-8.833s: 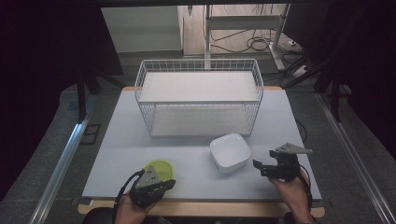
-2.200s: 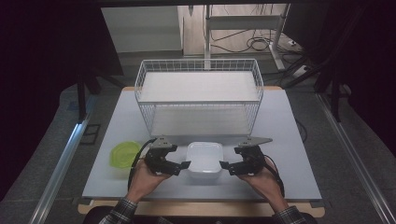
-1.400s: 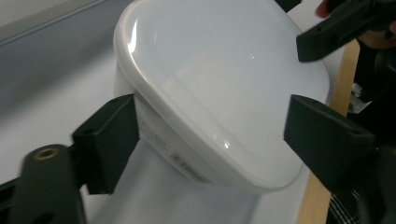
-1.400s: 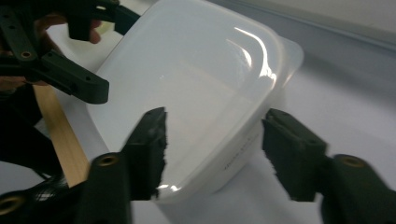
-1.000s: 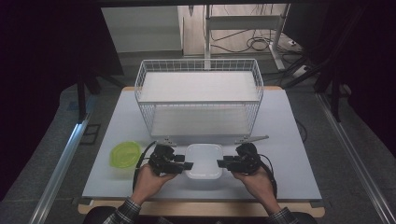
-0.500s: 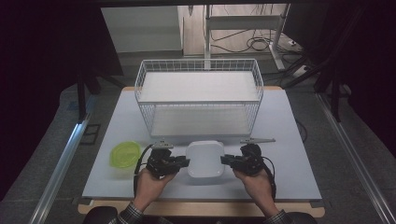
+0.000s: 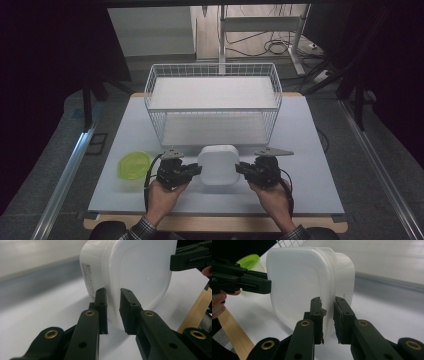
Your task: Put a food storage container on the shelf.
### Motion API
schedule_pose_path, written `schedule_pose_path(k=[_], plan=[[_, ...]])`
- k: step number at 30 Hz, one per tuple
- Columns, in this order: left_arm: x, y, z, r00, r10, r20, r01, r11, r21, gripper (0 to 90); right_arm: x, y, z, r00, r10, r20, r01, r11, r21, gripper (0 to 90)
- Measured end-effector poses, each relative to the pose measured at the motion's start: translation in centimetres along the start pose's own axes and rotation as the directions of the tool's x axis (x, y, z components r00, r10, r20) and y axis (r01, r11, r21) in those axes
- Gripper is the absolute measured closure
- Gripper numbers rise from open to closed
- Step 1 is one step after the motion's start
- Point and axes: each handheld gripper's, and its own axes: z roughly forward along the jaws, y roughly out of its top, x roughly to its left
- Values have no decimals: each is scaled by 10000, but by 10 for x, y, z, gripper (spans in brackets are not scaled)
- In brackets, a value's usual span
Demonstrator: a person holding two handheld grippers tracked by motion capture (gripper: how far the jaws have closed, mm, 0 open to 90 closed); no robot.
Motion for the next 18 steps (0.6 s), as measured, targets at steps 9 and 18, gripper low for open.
schedule_pose_path(k=[9, 18], plan=[[-4, 23, -16, 9987, 450, -236, -460, 9980, -437, 774, 4, 19, -10, 9997, -246, -46, 242, 9977, -631, 783], [-7, 52, -38, 9949, 843, -559, -899, 9902, -1065, 776, 13, 51, -21, 9973, -740, -21, 732, 9898, -1224, 783]])
